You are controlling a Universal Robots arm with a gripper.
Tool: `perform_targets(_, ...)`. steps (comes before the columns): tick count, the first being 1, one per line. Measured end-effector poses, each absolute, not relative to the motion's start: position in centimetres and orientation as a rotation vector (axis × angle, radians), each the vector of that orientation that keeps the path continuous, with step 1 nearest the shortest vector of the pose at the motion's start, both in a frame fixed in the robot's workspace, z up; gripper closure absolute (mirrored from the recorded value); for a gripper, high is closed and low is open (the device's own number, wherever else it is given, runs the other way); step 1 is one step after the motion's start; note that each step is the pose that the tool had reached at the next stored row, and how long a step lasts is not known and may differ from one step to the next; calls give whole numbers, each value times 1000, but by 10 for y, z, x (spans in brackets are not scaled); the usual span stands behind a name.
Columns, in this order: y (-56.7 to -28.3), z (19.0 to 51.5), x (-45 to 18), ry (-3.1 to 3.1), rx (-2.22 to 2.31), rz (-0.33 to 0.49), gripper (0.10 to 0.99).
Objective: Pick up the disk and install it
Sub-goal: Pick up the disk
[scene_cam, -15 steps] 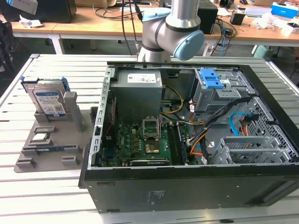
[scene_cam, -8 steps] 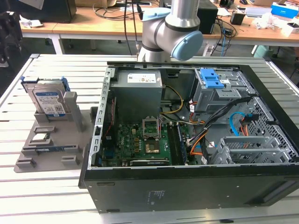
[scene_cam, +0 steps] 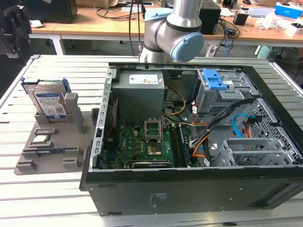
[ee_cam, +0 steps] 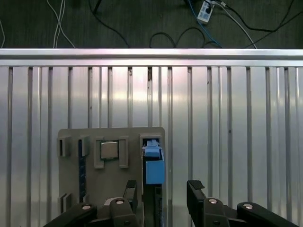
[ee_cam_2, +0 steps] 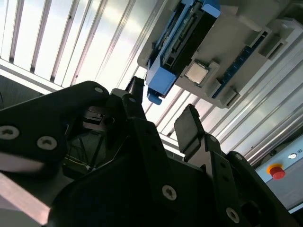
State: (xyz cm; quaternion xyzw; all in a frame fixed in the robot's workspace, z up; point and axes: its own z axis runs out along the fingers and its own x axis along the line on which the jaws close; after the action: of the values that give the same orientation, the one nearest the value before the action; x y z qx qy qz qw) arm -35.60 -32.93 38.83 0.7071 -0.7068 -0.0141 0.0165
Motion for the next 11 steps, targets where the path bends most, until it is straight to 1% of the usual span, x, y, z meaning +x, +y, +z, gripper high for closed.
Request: perform_targets(11,-325,381,-354,-2197,2198,-44,545)
